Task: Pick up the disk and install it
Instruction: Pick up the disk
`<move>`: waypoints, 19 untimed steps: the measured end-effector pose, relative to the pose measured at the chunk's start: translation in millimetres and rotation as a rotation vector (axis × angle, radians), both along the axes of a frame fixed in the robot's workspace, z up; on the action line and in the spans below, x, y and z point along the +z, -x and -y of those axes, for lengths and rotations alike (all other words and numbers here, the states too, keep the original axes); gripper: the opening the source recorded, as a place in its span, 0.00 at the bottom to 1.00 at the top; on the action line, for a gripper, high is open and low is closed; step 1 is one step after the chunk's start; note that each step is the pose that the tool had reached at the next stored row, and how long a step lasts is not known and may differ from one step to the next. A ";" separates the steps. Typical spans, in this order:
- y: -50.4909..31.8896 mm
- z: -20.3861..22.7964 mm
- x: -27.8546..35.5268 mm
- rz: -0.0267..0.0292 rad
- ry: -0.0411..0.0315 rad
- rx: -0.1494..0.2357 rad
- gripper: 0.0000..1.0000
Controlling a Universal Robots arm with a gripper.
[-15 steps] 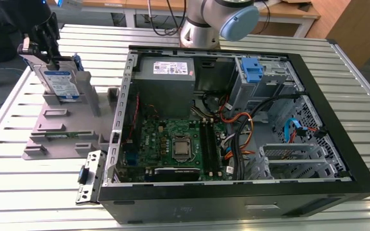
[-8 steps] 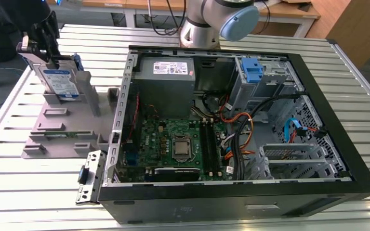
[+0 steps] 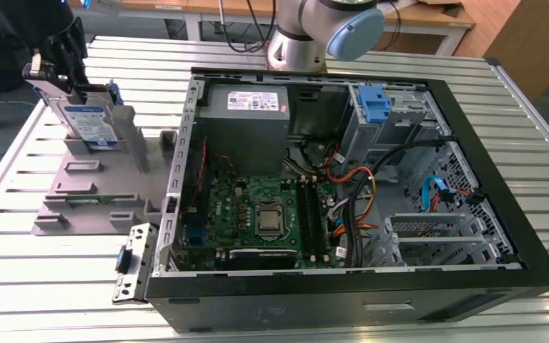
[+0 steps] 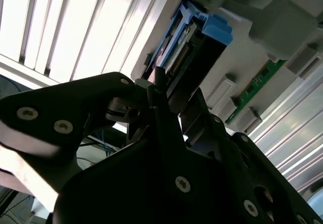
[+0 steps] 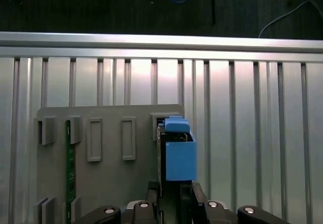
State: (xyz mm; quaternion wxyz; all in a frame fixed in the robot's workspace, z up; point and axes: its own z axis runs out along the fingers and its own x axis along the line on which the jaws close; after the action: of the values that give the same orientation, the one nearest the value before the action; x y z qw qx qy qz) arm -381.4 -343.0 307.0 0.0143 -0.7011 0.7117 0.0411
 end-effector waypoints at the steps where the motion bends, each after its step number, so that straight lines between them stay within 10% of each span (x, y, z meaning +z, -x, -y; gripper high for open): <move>1: 0.0 0.8 0.0 -0.0001 0.0014 0.000 0.36; 8: 0.0 2.4 -0.1 0.0001 0.0250 -0.010 0.36; 19: 0.0 2.4 -0.3 -0.0005 0.0267 -0.060 0.36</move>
State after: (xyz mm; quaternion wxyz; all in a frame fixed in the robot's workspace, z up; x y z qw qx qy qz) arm -381.4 -345.4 306.7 0.0059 -0.6797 0.7328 0.0313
